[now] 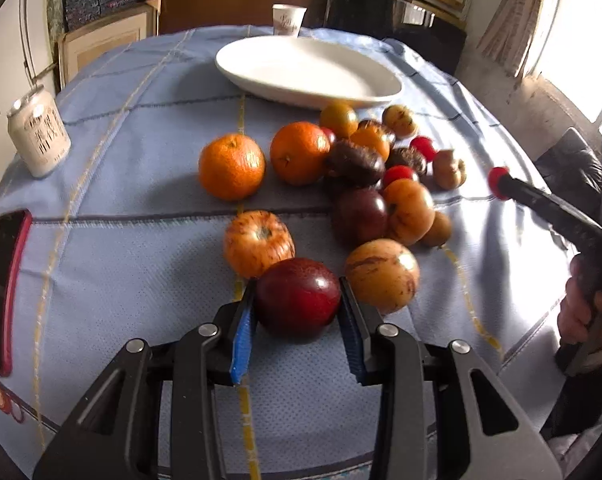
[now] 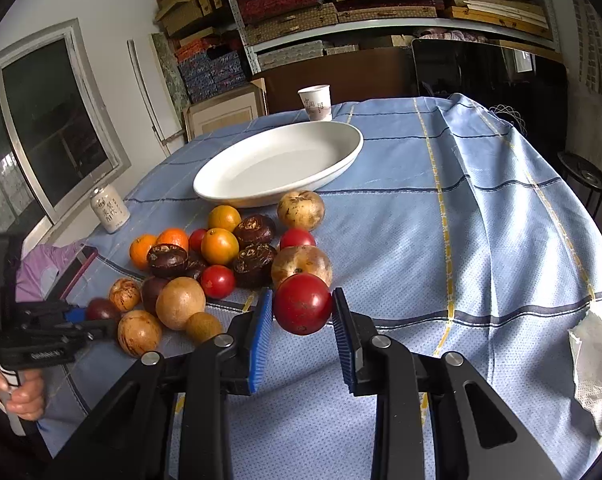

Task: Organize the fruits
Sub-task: 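Grasp the dark red plum with the left tool while the right tool holds the tomato, then carry plum and tomato over the white plate and open both tools to release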

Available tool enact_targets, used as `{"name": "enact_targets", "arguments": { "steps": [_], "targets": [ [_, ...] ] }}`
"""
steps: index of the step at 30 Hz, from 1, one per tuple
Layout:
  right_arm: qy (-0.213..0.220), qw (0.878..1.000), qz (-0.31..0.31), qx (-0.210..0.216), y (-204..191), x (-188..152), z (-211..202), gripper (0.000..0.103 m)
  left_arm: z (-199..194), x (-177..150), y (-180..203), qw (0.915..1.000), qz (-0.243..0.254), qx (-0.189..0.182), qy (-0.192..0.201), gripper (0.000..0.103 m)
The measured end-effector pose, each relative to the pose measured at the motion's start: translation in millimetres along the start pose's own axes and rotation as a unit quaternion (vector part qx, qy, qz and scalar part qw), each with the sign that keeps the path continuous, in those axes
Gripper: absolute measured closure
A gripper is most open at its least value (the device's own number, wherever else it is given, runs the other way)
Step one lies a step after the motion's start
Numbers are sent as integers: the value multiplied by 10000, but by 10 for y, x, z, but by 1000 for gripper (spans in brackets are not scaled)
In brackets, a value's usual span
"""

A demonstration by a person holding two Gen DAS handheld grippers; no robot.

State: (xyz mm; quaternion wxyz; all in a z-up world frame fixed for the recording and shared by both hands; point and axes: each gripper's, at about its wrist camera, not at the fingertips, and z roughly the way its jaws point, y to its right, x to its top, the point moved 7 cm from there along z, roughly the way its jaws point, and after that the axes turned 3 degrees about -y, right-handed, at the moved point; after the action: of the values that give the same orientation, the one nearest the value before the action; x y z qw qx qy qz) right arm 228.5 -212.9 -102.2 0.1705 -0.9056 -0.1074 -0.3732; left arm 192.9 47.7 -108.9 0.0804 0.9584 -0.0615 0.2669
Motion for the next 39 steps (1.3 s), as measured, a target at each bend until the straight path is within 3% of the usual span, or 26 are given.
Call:
{"name": "enact_targets", "arguments": {
  "steps": [6, 10, 16, 18, 23, 28, 32, 33, 34, 35, 36, 39],
  "targets": [
    [-104, 9995, -284, 98, -134, 147, 18, 72, -164, 340, -29, 9993, 73, -312, 187, 66],
    [-119, 9991, -317, 266, -197, 460, 91, 72, -136, 829, 2, 9984, 211, -420, 312, 66],
    [-416, 9975, 167, 543, -189, 844, 406, 72, 278, 1606, 47, 9986, 291, -393, 210, 66],
    [-404, 9976, 55, 565, -239, 1043, 575, 72, 438, 1839, 41, 9987, 240, -414, 184, 66],
    [-565, 9977, 232, 278, -153, 1440, 1274, 72, 947, 2382, -93, 9997, -29, -222, -1, 66],
    [-998, 9946, 259, -126, 4, 1562, 1828, 72, 1397, 2539, -261, 9985, -202, 34, -513, 66],
    [-1221, 9923, 124, -166, -41, 1586, 1907, 68, 1539, 2503, -282, 9971, -188, 127, -722, 64],
    [-1223, 9924, 30, -154, -70, 1602, 1894, 63, 1544, 2504, -280, 9970, -190, 120, -745, 54],
    [-1182, 9928, -55, -180, -97, 1626, 1864, 57, 1509, 2511, -273, 9973, -199, 108, -705, 36],
    [-1052, 9941, -149, -231, -126, 1653, 1776, 53, 1440, 2515, -279, 9979, -213, 138, -594, 30],
    [-915, 9952, -228, -242, -157, 1669, 1678, 53, 1339, 2500, -289, 9986, -226, 180, -439, 24],
    [-493, 9979, -377, -201, -199, 1648, 1340, 44, 928, 2417, -264, 9995, -84, 296, -7, 19]
  ]
}}
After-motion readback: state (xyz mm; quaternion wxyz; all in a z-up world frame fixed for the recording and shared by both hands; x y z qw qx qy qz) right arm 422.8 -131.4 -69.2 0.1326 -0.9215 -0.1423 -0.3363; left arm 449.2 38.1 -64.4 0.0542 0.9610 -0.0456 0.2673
